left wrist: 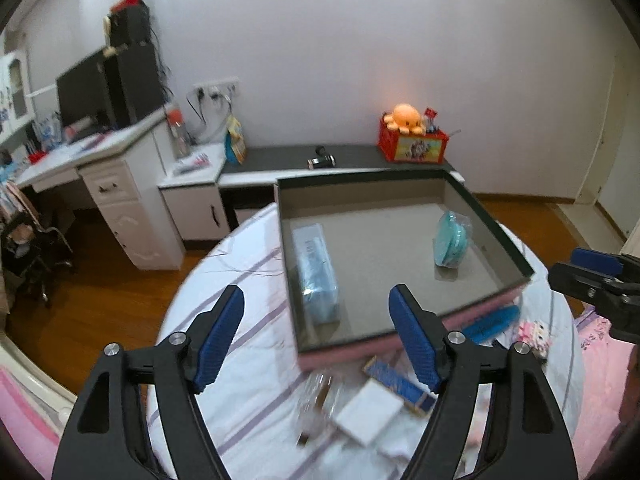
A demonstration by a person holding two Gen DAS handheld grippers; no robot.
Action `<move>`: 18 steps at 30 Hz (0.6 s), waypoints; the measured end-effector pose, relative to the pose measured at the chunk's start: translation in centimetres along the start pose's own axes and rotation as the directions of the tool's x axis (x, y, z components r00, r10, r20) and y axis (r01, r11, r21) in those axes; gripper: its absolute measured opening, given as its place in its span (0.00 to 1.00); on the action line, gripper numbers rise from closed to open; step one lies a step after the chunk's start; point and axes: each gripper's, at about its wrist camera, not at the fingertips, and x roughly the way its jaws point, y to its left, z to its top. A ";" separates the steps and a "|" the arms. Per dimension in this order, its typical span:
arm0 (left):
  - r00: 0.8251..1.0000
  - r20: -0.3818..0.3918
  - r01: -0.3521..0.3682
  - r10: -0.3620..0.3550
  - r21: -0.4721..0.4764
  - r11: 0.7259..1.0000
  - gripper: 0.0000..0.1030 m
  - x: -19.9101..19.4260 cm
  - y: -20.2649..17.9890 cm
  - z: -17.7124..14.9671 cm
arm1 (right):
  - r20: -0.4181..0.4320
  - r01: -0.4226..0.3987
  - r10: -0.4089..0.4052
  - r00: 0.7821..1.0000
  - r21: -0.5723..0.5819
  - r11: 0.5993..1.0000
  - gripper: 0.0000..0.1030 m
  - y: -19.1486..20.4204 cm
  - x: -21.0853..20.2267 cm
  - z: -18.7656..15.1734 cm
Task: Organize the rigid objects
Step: 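Withdraw both tools from the box toward the remaining items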
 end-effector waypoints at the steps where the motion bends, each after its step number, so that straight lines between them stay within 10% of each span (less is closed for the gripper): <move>1: 1.000 0.015 -0.009 0.009 0.004 1.000 0.78 -1.1 0.0 -0.5 | 0.011 -0.001 0.001 1.000 -0.003 1.000 0.74 0.3 -1.0 -0.5; 18: 0.991 0.119 -0.060 0.056 0.029 0.998 0.99 -13.3 -1.2 -9.8 | 0.039 -0.040 0.039 0.998 0.047 0.998 0.78 2.6 -10.5 -12.5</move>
